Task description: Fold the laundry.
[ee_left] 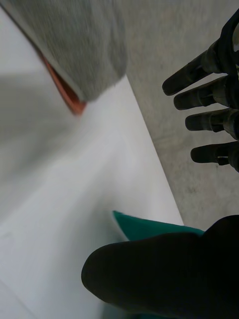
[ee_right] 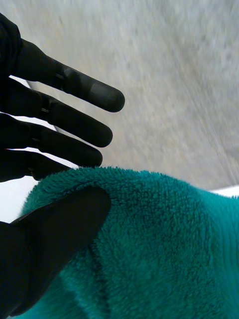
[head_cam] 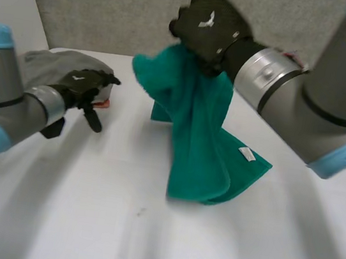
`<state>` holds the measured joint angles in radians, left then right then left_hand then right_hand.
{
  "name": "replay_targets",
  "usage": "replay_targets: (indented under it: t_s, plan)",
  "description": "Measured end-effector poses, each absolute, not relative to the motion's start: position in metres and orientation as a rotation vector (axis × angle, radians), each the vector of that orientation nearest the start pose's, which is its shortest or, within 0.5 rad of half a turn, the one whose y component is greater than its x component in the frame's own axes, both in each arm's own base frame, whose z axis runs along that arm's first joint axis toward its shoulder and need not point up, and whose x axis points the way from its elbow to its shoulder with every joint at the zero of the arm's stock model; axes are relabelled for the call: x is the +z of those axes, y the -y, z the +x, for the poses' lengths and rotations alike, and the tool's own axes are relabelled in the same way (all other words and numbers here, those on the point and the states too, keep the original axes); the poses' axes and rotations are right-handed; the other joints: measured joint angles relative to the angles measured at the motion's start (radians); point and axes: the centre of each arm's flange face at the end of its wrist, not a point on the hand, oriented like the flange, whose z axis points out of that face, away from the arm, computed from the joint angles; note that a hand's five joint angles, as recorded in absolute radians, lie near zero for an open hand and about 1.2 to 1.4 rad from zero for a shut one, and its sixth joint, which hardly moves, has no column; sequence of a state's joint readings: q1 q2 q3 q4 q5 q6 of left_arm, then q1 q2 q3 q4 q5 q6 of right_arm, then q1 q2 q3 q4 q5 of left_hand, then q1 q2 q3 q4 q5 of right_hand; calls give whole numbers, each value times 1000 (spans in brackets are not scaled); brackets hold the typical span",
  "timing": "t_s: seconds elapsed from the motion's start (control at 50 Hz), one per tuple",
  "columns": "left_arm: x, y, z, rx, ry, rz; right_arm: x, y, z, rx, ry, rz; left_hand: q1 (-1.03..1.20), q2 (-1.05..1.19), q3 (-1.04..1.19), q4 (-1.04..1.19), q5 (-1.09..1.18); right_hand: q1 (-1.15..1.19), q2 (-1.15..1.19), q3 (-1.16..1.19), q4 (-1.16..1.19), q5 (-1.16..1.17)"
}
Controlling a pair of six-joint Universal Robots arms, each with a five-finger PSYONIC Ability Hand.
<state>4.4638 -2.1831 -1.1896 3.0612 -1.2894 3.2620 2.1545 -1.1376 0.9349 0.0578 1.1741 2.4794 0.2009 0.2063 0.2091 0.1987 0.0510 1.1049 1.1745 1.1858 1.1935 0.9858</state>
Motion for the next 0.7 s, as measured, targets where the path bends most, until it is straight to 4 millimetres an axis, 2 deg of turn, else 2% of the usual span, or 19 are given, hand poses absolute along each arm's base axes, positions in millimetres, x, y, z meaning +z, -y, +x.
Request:
replay_targets:
  t_s: [0.1,0.16,0.28,0.38,0.46,0.54,0.6,0.7]
  plan:
    - [183,358,-283,-2041,-2740,832,365,232,350,-2284,-1260,-1379,0,0,0,0,0,0,0,0,1,0]
    - [182,353,-302,-2078,-2797,834,368,227,345,-2300,-1260,-1365,0,0,0,0,0,0,0,0,1,0]
    - [181,331,-338,-2117,-2952,856,365,224,342,-2302,-1276,-1375,0,0,0,0,0,0,0,0,1,0]
    - [176,302,-363,-2050,-3103,908,361,234,338,-2333,-1325,-1374,0,0,0,0,0,0,0,0,1,0]
    - [174,298,-361,-2017,-3126,875,357,245,335,-2362,-1377,-1368,0,0,0,0,0,0,0,0,2,0]
    - [179,315,-344,-2031,-3081,752,355,249,334,-2376,-1397,-1373,0,0,0,0,0,0,0,0,2,0]
    - [182,333,-324,-2042,-3036,643,356,247,334,-2384,-1388,-1377,0,0,0,0,0,0,0,0,2,0]
    - [177,346,-307,-2009,-3043,629,369,235,337,-2406,-1327,-1363,0,0,0,0,0,0,0,0,2,0]
